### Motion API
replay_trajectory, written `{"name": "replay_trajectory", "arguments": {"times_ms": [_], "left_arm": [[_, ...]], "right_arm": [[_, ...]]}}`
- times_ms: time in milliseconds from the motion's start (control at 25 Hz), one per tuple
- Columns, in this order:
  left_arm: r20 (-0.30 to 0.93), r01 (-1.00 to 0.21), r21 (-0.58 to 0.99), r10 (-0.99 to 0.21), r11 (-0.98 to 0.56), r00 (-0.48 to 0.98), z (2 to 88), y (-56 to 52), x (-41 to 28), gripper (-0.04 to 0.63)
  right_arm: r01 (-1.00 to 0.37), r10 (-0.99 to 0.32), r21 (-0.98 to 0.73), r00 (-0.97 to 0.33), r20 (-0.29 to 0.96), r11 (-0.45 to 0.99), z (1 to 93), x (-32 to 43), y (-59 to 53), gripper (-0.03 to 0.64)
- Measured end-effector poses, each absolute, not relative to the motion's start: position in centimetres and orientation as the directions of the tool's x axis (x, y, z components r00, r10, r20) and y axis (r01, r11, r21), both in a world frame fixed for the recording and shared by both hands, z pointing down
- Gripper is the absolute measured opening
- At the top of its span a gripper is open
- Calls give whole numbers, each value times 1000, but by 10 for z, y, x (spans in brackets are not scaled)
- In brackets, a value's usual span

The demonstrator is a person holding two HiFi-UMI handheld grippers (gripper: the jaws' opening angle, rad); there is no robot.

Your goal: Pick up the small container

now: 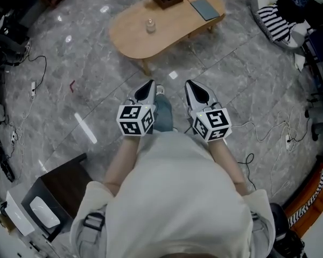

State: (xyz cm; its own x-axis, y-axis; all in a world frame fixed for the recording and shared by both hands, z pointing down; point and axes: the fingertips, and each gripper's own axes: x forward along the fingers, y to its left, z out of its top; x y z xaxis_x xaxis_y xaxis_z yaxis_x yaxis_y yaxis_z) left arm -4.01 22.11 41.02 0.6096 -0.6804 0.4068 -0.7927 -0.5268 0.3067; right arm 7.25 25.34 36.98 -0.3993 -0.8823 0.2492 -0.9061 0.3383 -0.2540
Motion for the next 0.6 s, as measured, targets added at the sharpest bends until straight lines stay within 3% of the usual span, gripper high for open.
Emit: {"name": "replay_trajectory", "arguments": {"times_ms": [600], "left_arm": [[464,-810,311,-665,-497,585,422,64,-50,2]], "right_arm": [[-901,-864,-236,-421,278,364,358,64,83,-2]]}}
